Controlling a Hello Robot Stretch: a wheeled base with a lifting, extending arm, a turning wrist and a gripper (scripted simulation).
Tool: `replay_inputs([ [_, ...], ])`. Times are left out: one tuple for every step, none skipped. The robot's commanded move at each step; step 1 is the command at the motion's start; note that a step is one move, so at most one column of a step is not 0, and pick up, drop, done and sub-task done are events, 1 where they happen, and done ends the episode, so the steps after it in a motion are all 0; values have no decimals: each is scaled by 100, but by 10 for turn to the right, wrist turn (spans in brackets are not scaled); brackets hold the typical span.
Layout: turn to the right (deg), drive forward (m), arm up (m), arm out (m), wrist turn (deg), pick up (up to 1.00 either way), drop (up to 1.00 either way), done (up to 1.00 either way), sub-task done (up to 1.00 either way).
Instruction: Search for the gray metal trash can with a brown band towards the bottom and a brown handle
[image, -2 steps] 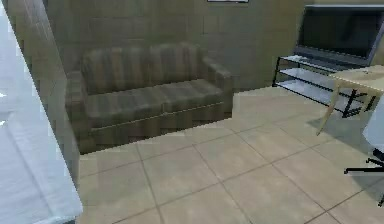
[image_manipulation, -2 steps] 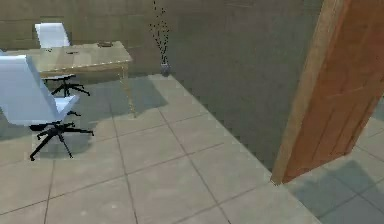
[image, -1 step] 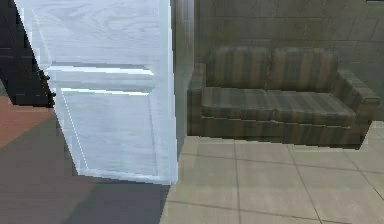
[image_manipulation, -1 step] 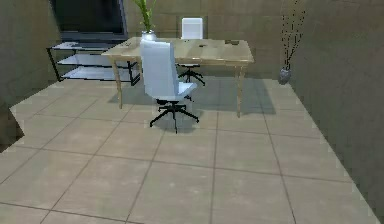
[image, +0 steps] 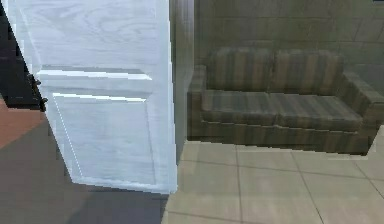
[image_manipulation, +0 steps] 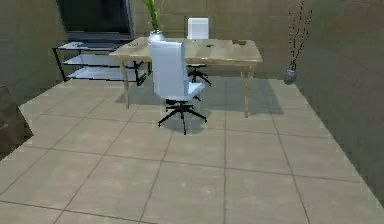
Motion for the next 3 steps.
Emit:
replay_inputs([
  [-450,0,0,0,0,0,0,0,0],
  [-180,0,0,0,0,0,0,0,0],
  [0,100,0,0,0,0,0,0,0],
])
